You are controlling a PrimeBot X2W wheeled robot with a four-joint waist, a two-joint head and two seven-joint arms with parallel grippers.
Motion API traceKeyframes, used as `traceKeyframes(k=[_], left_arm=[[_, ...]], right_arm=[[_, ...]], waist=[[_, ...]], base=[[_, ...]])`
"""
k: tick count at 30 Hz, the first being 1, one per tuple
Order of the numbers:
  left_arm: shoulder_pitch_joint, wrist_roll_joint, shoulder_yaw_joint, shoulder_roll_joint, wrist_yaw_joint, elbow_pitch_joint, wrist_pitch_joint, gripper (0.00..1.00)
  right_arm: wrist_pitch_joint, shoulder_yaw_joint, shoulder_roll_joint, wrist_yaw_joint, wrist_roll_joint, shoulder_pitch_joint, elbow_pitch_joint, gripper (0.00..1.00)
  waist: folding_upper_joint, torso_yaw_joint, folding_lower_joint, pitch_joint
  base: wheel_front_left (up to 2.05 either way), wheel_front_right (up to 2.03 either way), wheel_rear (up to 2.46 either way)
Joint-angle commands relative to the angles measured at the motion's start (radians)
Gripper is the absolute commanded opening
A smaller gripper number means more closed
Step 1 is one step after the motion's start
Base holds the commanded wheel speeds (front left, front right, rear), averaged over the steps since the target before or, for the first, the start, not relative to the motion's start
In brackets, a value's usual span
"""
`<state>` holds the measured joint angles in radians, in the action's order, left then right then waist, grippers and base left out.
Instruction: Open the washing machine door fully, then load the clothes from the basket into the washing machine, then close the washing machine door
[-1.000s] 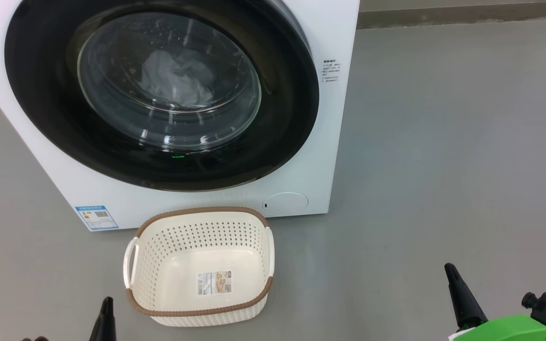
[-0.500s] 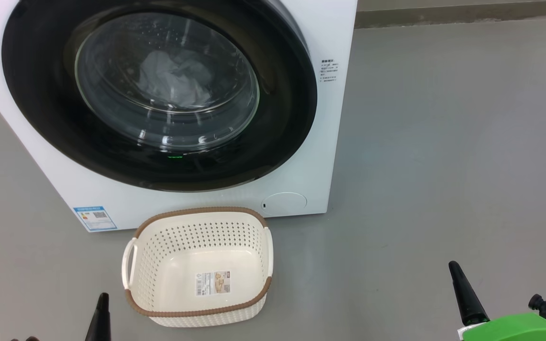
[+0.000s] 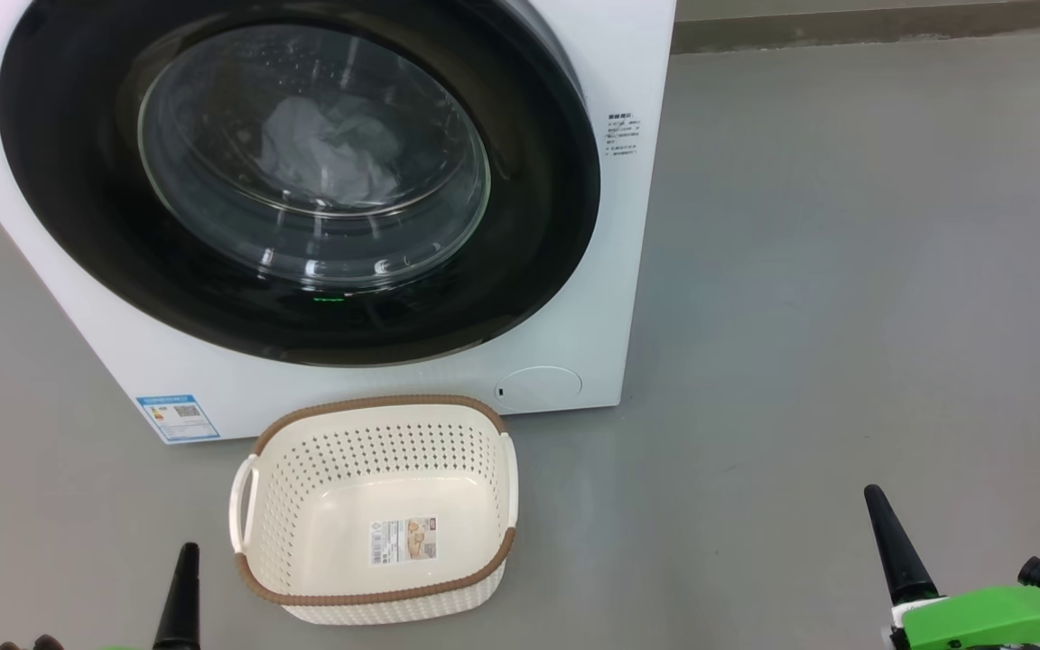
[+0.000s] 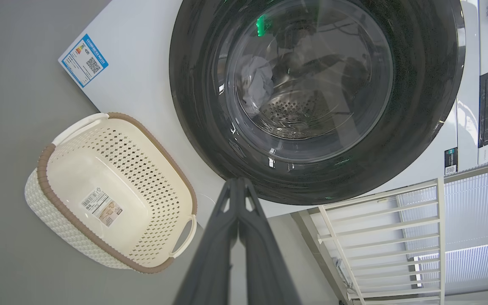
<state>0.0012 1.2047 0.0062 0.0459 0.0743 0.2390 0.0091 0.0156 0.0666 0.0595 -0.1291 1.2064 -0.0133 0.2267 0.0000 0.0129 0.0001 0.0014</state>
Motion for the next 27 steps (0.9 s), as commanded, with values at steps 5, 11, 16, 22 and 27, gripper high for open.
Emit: traceKeyframes(k=[5,11,16,22,27], left_arm=[[-0.058,0.079,0.042,0.009,0.019,-0.015,0.021,0.0],[-0.068,0.142,0.054,0.009,0.026,-0.011,0.037,0.0],[-0.076,0.196,0.065,0.008,0.032,-0.008,0.05,0.0],[-0.086,0.259,0.077,0.008,0.039,-0.003,0.066,0.0],[-0.094,0.312,0.088,0.007,0.046,0.0,0.079,0.0]], right_arm=[[0.014,-0.009,0.011,-0.001,0.086,-0.052,-0.016,0.0],[0.026,-0.003,0.011,-0.001,0.152,-0.06,-0.01,0.0],[0.036,0.001,0.011,-0.001,0.207,-0.066,-0.004,0.0],[0.048,0.007,0.011,-0.001,0.273,-0.074,0.002,0.0],[0.058,0.012,0.011,-0.001,0.328,-0.081,0.007,0.0]], waist=[[0.0,-0.002,-0.0001,0.0],[0.0,-0.004,-0.0001,0.001],[0.0,-0.006,-0.0001,0.001],[0.0,-0.008,-0.0001,0.001],[0.0,-0.01,-0.0001,0.001]], base=[[0.0,0.0,0.0],[0.0,0.0,0.0],[0.0,0.0,0.0],[0.0,0.0,0.0],[0.0,0.0,0.0]])
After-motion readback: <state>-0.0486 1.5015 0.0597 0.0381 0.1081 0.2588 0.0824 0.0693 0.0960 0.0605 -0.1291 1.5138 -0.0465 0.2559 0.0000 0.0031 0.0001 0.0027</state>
